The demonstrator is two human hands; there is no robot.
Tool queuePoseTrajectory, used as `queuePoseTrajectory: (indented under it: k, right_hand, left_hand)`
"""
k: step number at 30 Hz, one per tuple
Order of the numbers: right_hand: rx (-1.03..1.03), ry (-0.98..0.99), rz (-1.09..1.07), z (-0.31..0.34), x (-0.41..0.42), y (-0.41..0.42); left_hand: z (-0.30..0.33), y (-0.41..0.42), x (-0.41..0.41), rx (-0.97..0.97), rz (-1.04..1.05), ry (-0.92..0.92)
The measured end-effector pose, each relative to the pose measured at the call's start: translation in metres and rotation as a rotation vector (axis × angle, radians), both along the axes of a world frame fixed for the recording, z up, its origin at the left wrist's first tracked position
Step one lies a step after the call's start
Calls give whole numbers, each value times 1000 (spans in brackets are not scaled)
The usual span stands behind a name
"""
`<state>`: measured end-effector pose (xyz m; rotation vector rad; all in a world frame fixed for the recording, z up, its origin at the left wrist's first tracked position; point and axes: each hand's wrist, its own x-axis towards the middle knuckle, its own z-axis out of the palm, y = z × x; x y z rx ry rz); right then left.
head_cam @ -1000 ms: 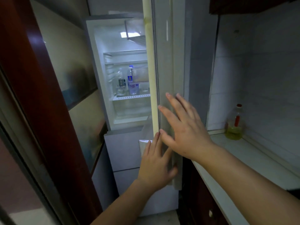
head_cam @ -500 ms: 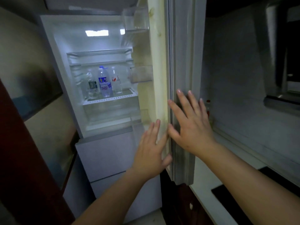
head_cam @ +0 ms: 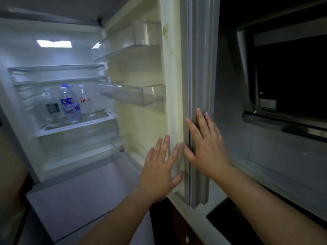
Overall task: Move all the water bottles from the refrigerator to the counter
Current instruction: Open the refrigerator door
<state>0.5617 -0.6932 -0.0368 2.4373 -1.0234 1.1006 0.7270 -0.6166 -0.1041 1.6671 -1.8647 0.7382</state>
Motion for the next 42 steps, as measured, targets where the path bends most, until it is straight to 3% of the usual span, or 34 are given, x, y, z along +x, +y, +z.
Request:
queuePoseTrajectory:
  k: [18,29,42]
  right_hand:
    - [174,-129,-89,6,-5,-56]
    - [173,27,-210,2,-10,-78]
    - [270,-13,-210,3,-12,-106]
  left_hand:
    - [5,-22,7,-152,-132,96]
    - [32,-25,13,-48,-126,212]
    - [52,-42,-2,-37,-134,197]
